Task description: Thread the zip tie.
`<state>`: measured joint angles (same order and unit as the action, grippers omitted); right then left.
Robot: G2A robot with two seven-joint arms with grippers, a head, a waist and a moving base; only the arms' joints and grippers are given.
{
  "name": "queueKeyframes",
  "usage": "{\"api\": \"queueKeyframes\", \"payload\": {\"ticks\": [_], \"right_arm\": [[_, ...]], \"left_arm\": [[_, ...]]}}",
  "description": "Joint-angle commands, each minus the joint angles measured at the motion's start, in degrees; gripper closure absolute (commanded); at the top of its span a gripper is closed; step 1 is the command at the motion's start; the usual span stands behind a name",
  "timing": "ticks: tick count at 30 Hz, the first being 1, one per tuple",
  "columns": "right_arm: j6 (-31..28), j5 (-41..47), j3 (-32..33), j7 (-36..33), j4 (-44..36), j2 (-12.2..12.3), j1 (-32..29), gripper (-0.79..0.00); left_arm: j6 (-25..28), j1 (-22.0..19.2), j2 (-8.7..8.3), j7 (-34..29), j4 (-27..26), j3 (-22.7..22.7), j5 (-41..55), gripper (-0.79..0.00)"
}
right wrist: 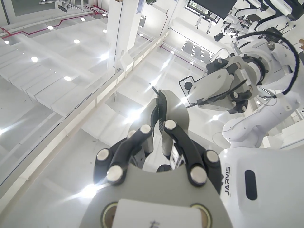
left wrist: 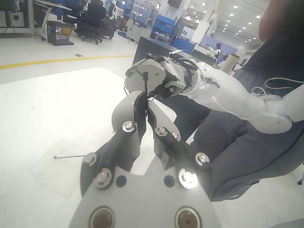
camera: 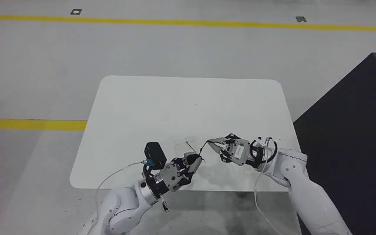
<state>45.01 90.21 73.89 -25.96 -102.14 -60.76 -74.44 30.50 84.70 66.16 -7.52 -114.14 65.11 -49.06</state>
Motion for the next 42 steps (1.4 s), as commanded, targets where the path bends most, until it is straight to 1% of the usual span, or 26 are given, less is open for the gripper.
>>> {"api": "queueKeyframes", "payload": {"ticks": [1, 11, 12, 13, 14, 15, 19, 23, 28, 32, 36, 38, 42], "right_arm": [[0.04, 0.00, -0.09, 0.09, 0.15, -0.03, 0.02, 0.000], [0.86, 0.15, -0.65, 0.09, 0.52, -0.17, -0.10, 0.000], [0.88, 0.09, -0.81, 0.14, 0.59, -0.20, -0.07, 0.000], [0.84, 0.08, -0.94, 0.15, 0.68, -0.23, -0.04, 0.000], [0.82, 0.06, -1.00, 0.13, 0.72, -0.25, -0.01, 0.000], [0.80, 0.05, -1.07, 0.11, 0.72, -0.27, 0.01, 0.000], [0.82, -0.02, -0.94, 0.10, 0.53, -0.30, 0.14, 0.000], [0.72, 0.32, -0.10, -0.35, 0.46, -0.25, 0.20, 0.000], [0.05, 2.49, 1.82, -2.08, -0.37, -0.19, -0.33, 0.000], [-1.07, 4.95, 4.03, -3.94, -1.74, -0.14, -1.10, 0.000], [-0.43, 5.32, 4.16, -2.13, -2.49, -0.15, -1.11, 0.000], [-0.29, 5.35, 4.11, -1.77, -2.47, -0.16, -1.03, 0.000], [-0.29, 5.35, 4.11, -1.77, -2.47, -0.16, -1.03, 0.000]], "left_arm": [[0.24, 0.00, 0.01, 0.33, -0.22, -0.08, 0.08, 0.000], [0.66, 0.91, -0.17, -0.13, 0.40, 0.29, -0.19, 0.000], [0.73, 0.87, -0.18, -0.11, 0.28, 0.27, -0.27, -0.077], [0.70, 0.86, -0.17, 0.10, 0.14, 0.30, -0.21, -0.268], [0.69, 0.84, -0.15, 0.50, 0.02, 0.29, -0.06, -0.739], [0.84, 0.79, -0.14, 0.72, -0.04, 0.28, -0.01, -0.785], [1.37, 0.61, -0.17, 1.49, -0.08, 0.70, 0.23, -0.785], [0.28, 0.37, -0.43, 3.24, 0.42, 4.36, 0.22, -0.785], [0.70, 2.48, -0.80, 5.45, 1.48, 8.41, 3.04, -0.785], [0.82, 3.31, -0.91, 5.75, 2.74, 9.14, 2.45, -0.785], [0.52, 3.34, -0.79, 7.37, 3.11, 9.03, 1.99, -0.785], [0.07, 3.19, -0.71, 9.83, 2.34, 9.18, -0.22, -0.785], [0.07, 3.19, -0.71, 9.83, 2.34, 9.18, -0.22, -0.785]]}}
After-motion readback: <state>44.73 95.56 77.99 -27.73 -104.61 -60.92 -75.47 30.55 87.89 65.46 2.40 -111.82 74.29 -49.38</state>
